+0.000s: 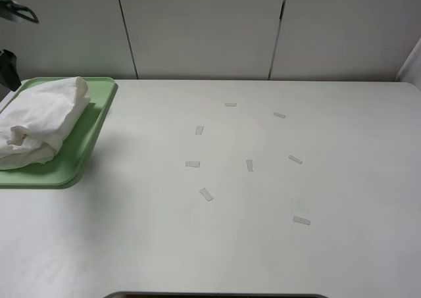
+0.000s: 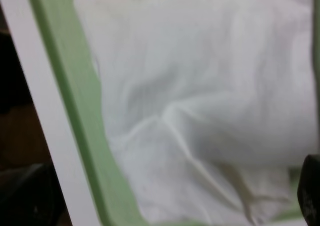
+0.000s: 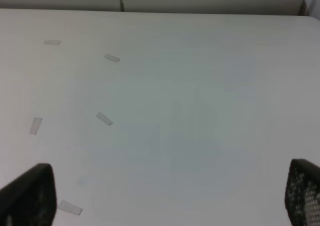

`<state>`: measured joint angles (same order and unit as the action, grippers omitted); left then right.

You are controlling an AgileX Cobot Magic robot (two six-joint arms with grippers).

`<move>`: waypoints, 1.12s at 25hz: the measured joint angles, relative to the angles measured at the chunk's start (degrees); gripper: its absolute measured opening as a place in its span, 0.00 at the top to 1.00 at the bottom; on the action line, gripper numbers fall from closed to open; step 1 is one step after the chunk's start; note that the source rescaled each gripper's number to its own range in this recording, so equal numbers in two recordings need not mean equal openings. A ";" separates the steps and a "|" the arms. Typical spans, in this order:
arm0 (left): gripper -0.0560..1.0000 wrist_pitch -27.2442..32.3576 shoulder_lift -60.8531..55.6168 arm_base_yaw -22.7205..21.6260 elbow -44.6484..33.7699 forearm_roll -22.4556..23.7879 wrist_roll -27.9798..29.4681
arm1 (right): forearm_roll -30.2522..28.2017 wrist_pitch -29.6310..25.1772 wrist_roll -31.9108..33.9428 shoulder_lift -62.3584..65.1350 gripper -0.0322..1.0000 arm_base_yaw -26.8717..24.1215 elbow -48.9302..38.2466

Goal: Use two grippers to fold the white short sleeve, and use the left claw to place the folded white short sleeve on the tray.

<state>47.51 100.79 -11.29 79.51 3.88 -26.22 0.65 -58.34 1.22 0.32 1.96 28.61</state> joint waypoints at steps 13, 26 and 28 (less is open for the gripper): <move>0.04 15.63 -19.02 0.00 0.00 -5.39 8.52 | 0.00 0.00 0.00 0.00 0.00 0.00 0.00; 0.05 19.93 -41.40 0.00 -11.46 -14.02 8.51 | 0.00 0.00 0.00 0.00 0.00 0.00 0.00; 0.05 19.93 -46.61 0.00 -14.94 -14.08 8.51 | 0.00 0.00 0.00 0.00 0.00 0.00 0.00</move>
<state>67.44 54.18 -11.29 64.57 -10.21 -17.71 0.65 -58.34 1.22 0.32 1.96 28.61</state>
